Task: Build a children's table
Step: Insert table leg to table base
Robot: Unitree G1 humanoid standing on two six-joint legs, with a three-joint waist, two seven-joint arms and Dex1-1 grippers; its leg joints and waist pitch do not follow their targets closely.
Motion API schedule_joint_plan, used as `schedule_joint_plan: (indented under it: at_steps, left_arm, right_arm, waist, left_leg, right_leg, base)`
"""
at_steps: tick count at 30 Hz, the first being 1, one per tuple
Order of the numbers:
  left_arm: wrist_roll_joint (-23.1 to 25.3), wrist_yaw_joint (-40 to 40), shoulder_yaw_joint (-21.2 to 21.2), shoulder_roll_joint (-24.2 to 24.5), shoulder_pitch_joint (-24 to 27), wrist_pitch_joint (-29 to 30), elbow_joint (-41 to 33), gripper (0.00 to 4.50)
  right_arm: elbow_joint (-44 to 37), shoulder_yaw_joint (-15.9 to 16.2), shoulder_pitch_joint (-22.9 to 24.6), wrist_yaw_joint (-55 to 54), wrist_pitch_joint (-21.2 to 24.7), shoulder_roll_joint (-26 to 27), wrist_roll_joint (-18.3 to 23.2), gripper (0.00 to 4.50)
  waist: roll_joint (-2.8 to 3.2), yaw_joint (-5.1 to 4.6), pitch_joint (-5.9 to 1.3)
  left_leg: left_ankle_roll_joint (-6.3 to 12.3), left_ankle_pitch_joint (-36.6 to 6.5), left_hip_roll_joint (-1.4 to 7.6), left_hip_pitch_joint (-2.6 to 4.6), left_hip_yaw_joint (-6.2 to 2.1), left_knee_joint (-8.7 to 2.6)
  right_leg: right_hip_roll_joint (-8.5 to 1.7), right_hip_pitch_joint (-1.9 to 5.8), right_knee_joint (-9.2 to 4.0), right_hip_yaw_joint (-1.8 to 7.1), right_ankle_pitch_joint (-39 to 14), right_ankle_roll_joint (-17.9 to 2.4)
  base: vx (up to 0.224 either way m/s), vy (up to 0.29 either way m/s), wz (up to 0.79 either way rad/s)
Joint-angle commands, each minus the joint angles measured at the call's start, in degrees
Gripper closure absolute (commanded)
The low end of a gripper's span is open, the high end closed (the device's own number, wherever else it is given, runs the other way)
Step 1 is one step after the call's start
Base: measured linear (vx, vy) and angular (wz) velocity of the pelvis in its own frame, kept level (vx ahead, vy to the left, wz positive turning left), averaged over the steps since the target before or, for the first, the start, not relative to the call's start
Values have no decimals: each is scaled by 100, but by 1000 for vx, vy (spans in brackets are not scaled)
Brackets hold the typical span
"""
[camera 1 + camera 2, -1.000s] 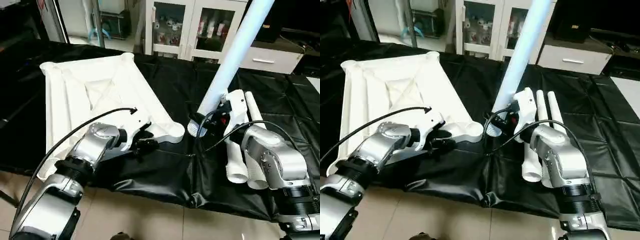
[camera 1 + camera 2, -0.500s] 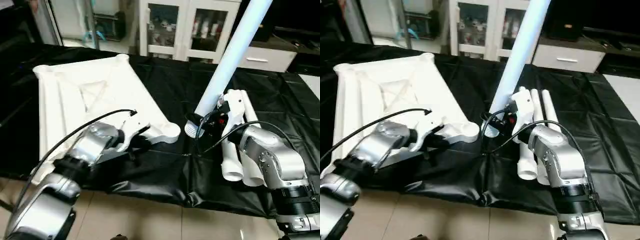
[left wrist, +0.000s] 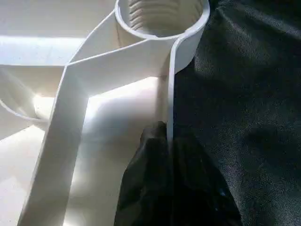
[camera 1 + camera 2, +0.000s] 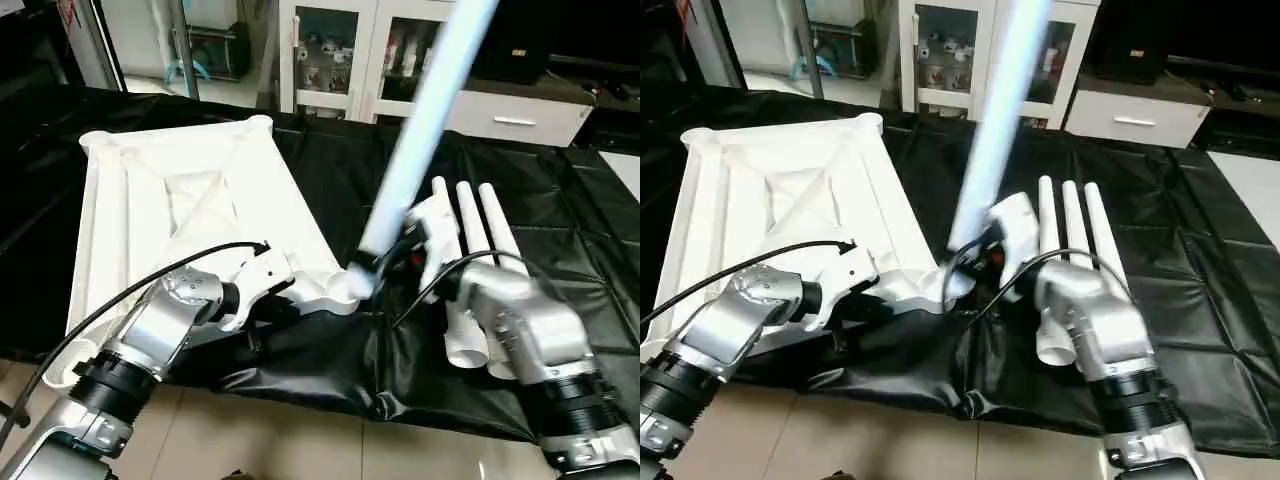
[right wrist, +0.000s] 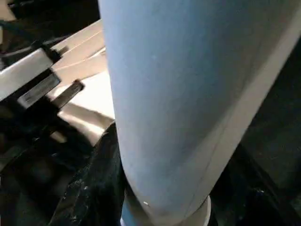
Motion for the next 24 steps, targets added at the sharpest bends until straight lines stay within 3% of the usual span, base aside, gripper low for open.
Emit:
schedule_joint_plan:
  at_steps: [1, 10, 19, 24]
  left_arm:
    - [-71, -26, -260, -177, 279, 182, 171, 450]
    - [33, -202, -392, -89, 240, 89, -3, 450]
    - [104, -315, -483, -29, 268, 79, -131, 450]
    - [101, -345, -497, -29, 238, 70, -150, 450]
  right_arm:
    - [178, 25, -86, 7, -101, -13, -139, 262]
    - [735, 134, -272, -6, -320, 150, -313, 262]
    - [1017, 268, -499, 256, -205, 239, -282, 262]
    - [1325, 517, -641, 497, -242, 204, -458, 262]
  waist:
    - [-77, 1, -258]
    - [-97, 0, -269]
    - [-134, 3, -290]
    - [-128, -11, -278]
  left_leg:
    - [-111, -1348, 222, 83, -75, -444]
    - [-119, -1324, 214, 85, -61, -447]
    - [-95, -1178, 217, 96, -44, -444]
    - [-153, -1351, 217, 95, -49, -460]
  right_leg:
    - [-331, 131, -486, 235, -1377, -912]
    - [-314, 126, -478, 247, -1166, -925]
    - [-293, 136, -442, 241, -755, -1021]
    - [-301, 131, -472, 245, -1035, -988]
  base:
    - [0, 0, 0]
    - [0, 0, 0]
    - [0, 0, 0]
    - [0, 0, 0]
